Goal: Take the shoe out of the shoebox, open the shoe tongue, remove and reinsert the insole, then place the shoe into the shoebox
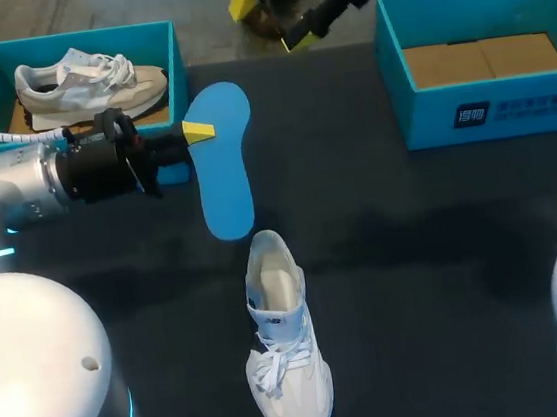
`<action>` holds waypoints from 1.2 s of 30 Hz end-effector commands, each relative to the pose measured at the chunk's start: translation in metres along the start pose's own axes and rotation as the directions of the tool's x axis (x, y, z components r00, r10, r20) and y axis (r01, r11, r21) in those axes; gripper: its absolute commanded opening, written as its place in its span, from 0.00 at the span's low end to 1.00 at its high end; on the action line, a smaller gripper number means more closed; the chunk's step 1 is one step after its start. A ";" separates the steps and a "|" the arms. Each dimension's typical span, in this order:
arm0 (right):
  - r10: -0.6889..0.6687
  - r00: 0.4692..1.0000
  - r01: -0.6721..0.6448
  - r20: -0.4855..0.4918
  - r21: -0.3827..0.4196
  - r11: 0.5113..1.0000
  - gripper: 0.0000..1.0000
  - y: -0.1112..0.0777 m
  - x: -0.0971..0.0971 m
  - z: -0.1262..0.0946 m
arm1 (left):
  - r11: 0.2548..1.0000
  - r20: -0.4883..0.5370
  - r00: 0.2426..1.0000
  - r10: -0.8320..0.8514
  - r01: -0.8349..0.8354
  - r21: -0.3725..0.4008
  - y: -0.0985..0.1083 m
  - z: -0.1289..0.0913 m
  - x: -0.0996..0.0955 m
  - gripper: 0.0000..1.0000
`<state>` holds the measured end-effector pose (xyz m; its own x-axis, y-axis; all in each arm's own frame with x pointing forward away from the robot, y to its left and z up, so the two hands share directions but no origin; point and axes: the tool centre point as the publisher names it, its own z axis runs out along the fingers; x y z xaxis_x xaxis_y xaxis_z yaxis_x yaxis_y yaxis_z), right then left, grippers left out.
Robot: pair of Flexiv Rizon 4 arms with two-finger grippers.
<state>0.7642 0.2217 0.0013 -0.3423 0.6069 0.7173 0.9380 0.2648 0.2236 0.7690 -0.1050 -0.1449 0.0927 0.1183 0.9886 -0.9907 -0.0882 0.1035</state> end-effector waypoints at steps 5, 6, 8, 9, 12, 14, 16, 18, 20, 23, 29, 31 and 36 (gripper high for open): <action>0.028 0.878 -0.048 0.478 0.031 0.998 1.00 0.003 0.024 0.009 | 1.000 0.003 1.000 0.000 0.000 0.000 0.001 0.000 0.001 0.00; 0.026 0.873 -0.047 0.487 0.029 0.998 1.00 0.003 0.026 0.011 | 1.000 0.003 1.000 0.000 0.000 0.000 0.001 0.000 0.001 0.00; 0.027 0.849 -0.052 0.528 0.033 0.998 1.00 0.004 0.033 0.015 | 1.000 0.003 1.000 0.000 0.000 0.000 0.001 0.000 0.001 0.00; 0.026 0.842 -0.051 0.539 0.032 0.998 1.00 0.005 0.036 0.017 | 1.000 0.003 1.000 0.000 0.000 0.000 0.001 0.000 0.001 0.00; 0.030 0.814 -0.058 0.580 0.030 0.998 1.00 0.005 0.042 0.023 | 1.000 0.003 1.000 0.000 0.000 0.000 0.001 0.000 0.001 0.00; 0.038 0.794 -0.066 0.606 0.023 0.998 1.00 0.005 0.045 0.027 | 1.000 0.003 1.000 0.000 0.000 0.000 0.001 0.000 0.001 0.00; 0.042 0.783 -0.073 0.621 0.025 0.997 1.00 0.005 0.048 0.031 | 1.000 0.003 1.000 0.000 0.000 0.000 0.001 0.000 0.001 0.00; 0.046 0.771 -0.082 0.635 0.028 0.996 1.00 0.005 0.051 0.034 | 1.000 0.003 1.000 0.000 0.000 0.000 0.001 0.000 0.001 0.00; 0.043 0.750 -0.083 0.660 0.029 0.996 1.00 0.004 0.056 0.038 | 1.000 0.003 1.000 0.000 0.000 0.000 0.001 0.000 0.001 0.00; 0.040 0.717 -0.085 0.696 0.030 0.996 1.00 0.004 0.063 0.044 | 1.000 0.003 1.000 0.000 0.000 0.000 0.001 0.000 0.001 0.00; 0.044 0.642 -0.088 0.765 0.017 0.996 1.00 0.003 0.071 0.056 | 1.000 0.003 1.000 0.000 0.000 0.000 0.001 0.000 0.001 0.00; 0.043 0.630 -0.086 0.775 0.014 0.996 1.00 0.003 0.074 0.060 | 1.000 0.003 1.000 0.000 0.000 0.000 0.001 0.000 0.001 0.00; 0.050 0.599 -0.085 0.799 0.001 0.996 1.00 0.001 0.077 0.066 | 1.000 0.003 1.000 0.000 0.000 0.000 0.001 0.000 0.001 0.00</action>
<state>0.7359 0.3115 0.0127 -0.2397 0.9611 0.1374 0.9630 0.2174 0.1594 0.7691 -0.1049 -0.1450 0.0929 0.1181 0.9886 -0.9907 -0.0879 0.1035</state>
